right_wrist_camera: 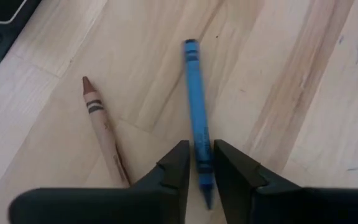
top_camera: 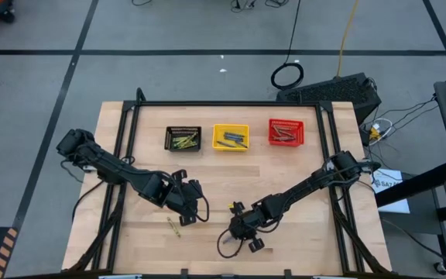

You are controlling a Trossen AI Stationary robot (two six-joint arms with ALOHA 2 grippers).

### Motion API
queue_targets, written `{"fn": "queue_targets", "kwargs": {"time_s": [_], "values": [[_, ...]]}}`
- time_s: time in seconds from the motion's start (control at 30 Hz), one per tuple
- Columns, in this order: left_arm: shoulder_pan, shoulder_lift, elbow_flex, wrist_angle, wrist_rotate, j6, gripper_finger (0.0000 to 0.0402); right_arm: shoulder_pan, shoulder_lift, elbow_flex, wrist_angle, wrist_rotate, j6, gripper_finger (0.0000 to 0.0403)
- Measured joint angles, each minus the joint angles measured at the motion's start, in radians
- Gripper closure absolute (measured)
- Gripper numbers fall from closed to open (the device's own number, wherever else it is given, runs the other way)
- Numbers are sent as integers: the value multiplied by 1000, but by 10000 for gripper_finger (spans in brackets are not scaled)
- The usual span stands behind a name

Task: Sort crayons
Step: Put the blue crayon into the yellow bin

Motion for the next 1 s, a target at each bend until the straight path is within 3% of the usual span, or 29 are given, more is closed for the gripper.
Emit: {"fn": "queue_targets", "kwargs": {"time_s": [0.2,0.57,1.0], "values": [[0,0,0,0,0,0,315,0,10,1,2,0,33,395],[0,0,0,0,0,0,315,0,11,14,-10,2,164,401],[0,0,0,-4,1,-2,315,2,-50,95,-198,29,175,402]]}}
